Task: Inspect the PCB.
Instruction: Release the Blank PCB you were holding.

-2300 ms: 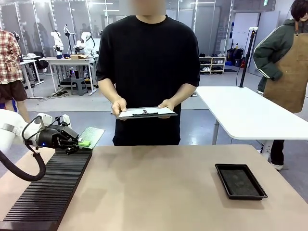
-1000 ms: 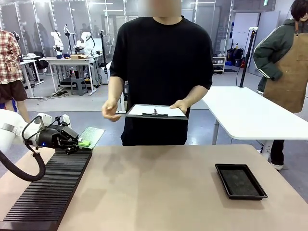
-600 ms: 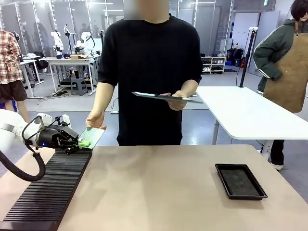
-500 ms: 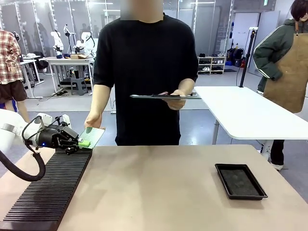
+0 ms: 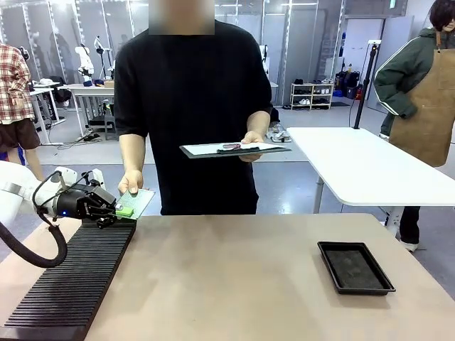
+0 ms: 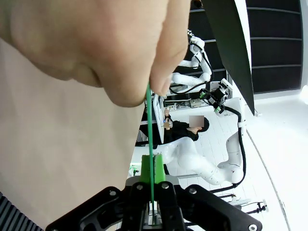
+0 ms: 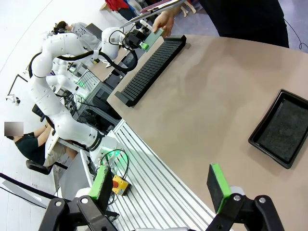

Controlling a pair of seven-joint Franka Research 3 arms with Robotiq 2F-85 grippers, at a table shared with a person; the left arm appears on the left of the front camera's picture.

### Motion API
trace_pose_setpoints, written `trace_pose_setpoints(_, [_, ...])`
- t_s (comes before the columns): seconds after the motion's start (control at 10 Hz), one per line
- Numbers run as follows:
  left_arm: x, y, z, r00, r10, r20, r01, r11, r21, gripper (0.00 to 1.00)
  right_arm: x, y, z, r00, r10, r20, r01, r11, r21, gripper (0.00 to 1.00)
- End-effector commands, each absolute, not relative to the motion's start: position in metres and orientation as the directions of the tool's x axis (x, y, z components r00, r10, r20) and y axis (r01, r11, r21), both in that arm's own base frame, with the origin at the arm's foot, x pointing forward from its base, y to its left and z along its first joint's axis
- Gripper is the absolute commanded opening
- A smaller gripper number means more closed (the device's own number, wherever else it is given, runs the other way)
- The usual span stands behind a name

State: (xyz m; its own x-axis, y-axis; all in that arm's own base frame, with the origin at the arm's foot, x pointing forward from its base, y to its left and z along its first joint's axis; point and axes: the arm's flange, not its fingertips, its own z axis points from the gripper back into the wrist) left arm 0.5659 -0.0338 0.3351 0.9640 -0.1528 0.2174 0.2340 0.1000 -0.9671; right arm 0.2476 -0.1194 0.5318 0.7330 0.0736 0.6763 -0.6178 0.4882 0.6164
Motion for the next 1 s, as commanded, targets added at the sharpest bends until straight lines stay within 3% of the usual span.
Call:
trace_pose_setpoints(0.0, [0.5649, -0.0343, 0.3384, 0.966, -0.147, 0.211, 0.228, 0.112, -0.967, 0.0, 0.2482, -0.1202, 0.5332, 0.719, 0.076, 0.69, -0.634, 0.478, 0.608, 1.0])
trace_pose_setpoints(0.9, [0.5649, -0.0343, 0.3384, 0.966, -0.147, 0.211, 0.228, 0.112, -0.967, 0.0, 0.2482, -0.1202, 0.5332, 0.719, 0.076, 0.69, -0.634, 0.478, 0.608, 1.0])
